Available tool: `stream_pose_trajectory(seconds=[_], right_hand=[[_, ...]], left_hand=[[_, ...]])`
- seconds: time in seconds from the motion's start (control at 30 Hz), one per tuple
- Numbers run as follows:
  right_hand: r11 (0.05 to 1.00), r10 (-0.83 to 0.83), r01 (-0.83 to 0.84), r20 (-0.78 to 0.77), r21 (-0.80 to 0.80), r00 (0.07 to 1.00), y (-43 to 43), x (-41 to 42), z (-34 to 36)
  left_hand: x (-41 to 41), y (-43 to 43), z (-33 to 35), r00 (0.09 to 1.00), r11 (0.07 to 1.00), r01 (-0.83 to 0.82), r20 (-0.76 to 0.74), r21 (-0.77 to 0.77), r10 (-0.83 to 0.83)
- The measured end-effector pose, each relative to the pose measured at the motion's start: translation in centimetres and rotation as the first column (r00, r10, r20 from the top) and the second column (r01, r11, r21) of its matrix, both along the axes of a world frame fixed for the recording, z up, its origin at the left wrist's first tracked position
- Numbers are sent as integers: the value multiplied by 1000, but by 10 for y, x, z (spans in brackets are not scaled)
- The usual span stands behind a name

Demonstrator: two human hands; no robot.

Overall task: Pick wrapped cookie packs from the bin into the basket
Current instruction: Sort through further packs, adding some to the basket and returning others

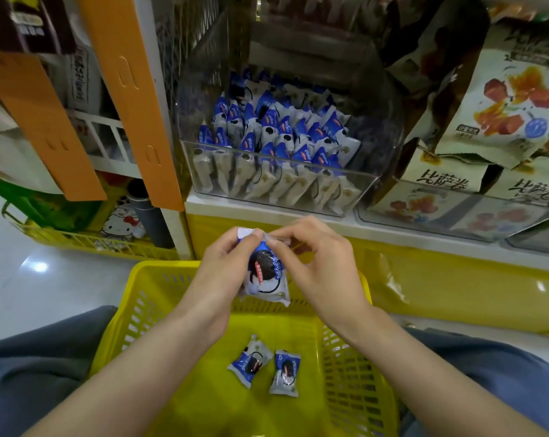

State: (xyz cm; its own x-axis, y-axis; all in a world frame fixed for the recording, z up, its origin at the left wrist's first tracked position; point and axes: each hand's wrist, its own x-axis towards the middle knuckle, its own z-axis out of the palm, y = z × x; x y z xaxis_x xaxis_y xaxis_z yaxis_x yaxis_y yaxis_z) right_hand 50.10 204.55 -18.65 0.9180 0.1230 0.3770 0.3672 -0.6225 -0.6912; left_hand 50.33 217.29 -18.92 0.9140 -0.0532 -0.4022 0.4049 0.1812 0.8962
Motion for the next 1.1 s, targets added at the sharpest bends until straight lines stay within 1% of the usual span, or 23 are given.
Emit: stream_pose_trajectory(seconds=[0.03, 0.07, 0.1, 0.17, 0.23, 0.3, 0.33, 0.37, 0.43, 0.5, 0.6, 0.63, 0.67, 0.7, 0.77, 0.8, 0.83, 0.87, 0.9, 0.97, 1.03, 1.1], right_hand=[[1000, -23, 23, -16, 16, 1000, 0, 1, 0], [995, -62, 66, -61, 73, 996, 0, 2, -1], [981, -103, 122, -130, 152, 986, -1, 3, -1], [910, -126, 230, -299, 346, 946, -1, 7, 1], [803, -101, 330, -432, 497, 896, -4, 10, 3], [712, -22, 401, -553, 577, 833, -7, 10, 6], [692, 41, 411, -601, 593, 798, -9, 9, 5], [704, 99, 400, -638, 588, 764, -9, 8, 4], [795, 167, 316, -687, 518, 707, -12, 5, 1], [862, 203, 215, -700, 460, 685, -12, 2, -1], [873, 254, 165, -717, 459, 649, -10, -4, -4], [876, 264, 158, -727, 456, 634, -9, -6, -6], [886, 263, 142, -732, 440, 629, -7, -7, -9], [915, 235, 106, -727, 389, 645, -5, -8, -11], [969, 158, 13, -659, 247, 736, -4, -8, -16], [972, 157, -14, -608, 233, 778, -2, -9, -17], [966, 177, -34, -559, 257, 810, 1, -10, -17], [956, 203, -55, -516, 287, 832, 3, -11, -17], [952, 209, -65, -482, 299, 851, 5, -12, -16], [948, 187, -42, -445, 316, 876, 7, -12, -17], [928, 169, 11, -449, 371, 877, 6, -11, -18], [912, 154, 57, -468, 406, 870, 5, -9, -17]], left_hand=[[0, 2, -1, 1000, 1000, 23, -11, 3, -23], [0, 3, -1, 999, 999, 47, -16, 10, -47], [0, 5, -2, 998, 998, 63, -21, 18, -63], [0, 9, -4, 997, 997, 76, -22, 33, -75], [-1, 12, -7, 998, 997, 65, 10, 43, -65], [-1, 17, -10, 997, 997, 20, 68, 76, -25], [0, 20, -11, 995, 996, -11, 95, 89, 3], [1, 23, -11, 992, 995, -43, 120, 95, 31], [3, 28, -11, 983, 991, -82, 175, 109, 62], [4, 32, -11, 971, 984, -87, 234, 156, 49], [4, 33, -11, 960, 978, -110, 272, 179, 58], [4, 34, -11, 955, 972, -120, 291, 203, 57], [4, 34, -11, 943, 954, -131, 330, 269, 36], [4, 35, -12, 923, 916, -144, 386, 373, -12], [2, 37, -10, 848, 784, -194, 503, 589, -168], [0, 37, -9, 802, 725, -214, 542, 655, -253], [-2, 36, -9, 761, 685, -210, 557, 697, -333], [-4, 35, -9, 732, 666, -188, 555, 722, -395], [-6, 34, -10, 713, 660, -164, 551, 733, -434], [-8, 30, -13, 704, 678, -134, 552, 722, -448], [-9, 26, -15, 753, 737, -115, 542, 666, -372], [-8, 25, -16, 828, 806, -65, 482, 588, -285]])
